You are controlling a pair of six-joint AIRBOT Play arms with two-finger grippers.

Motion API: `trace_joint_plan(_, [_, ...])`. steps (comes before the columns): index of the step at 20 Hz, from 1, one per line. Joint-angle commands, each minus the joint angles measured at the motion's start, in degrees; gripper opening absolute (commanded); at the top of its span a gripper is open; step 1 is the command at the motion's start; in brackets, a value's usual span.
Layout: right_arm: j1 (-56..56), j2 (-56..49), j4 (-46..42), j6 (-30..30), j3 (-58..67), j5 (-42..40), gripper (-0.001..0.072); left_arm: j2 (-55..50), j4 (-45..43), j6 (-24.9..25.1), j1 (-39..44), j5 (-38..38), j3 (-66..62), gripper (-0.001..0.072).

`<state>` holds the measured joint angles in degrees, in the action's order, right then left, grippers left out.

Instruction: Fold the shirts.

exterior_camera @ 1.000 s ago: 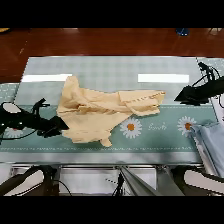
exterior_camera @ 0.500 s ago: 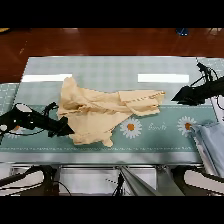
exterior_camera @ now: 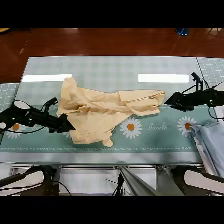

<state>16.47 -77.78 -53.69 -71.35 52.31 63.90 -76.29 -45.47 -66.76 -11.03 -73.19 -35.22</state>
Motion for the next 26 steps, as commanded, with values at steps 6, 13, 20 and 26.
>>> trace_joint_plan(6, [-10.51, -6.49, 1.36, -2.36, -1.73, -8.57, 0.0487, 1.31, 0.55, 0.74, -0.02, -1.79, -4.11, 0.0022])
trace_joint_plan(13, [-15.98, -6.73, 2.8, -3.98, -1.46, -10.47, 0.0026, 1.33, 0.55, 0.74, -0.02, -2.05, -11.52, 0.0021])
trace_joint_plan(20, [-11.82, 8.72, 2.91, 0.72, 9.94, -4.17, 0.0025, 6.34, 0.52, 0.52, -0.02, -3.98, -35.39, 0.002])
trace_joint_plan(26, [-4.81, 27.28, 1.95, -4.39, 27.91, -12.98, 0.0024, 14.84, -4.96, -5.77, -0.02, -3.82, -62.82, 0.002])
